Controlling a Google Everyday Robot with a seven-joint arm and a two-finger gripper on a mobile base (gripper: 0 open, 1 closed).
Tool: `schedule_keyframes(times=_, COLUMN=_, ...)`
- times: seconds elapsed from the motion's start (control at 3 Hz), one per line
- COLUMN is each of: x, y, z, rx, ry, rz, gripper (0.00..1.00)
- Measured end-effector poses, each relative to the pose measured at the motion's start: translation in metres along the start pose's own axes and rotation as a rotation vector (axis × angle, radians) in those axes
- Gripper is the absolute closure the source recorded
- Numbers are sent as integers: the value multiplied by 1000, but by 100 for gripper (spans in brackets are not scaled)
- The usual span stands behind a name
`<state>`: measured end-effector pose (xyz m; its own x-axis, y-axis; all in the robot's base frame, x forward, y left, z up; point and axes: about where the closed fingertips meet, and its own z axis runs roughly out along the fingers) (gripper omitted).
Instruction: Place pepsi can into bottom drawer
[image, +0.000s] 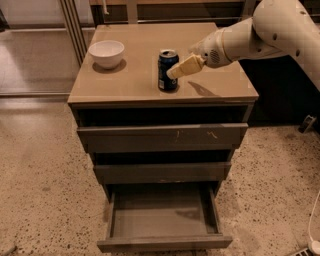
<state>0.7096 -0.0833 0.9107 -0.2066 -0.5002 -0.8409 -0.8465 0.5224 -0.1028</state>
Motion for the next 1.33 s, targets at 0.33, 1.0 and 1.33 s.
schedule_keyframes(times=0.33, x=-7, y=-4, z=19, rx=-5, ry=-30, rz=-5, gripper=22)
schedule_keyframes(times=1.0, x=-19, y=-10, z=51, rx=-8, ry=-78, rz=-1, gripper=22)
schedule_keyframes(times=1.33, x=-19, y=-10, z=51, rx=-8, ry=-78, rz=-1, gripper=40)
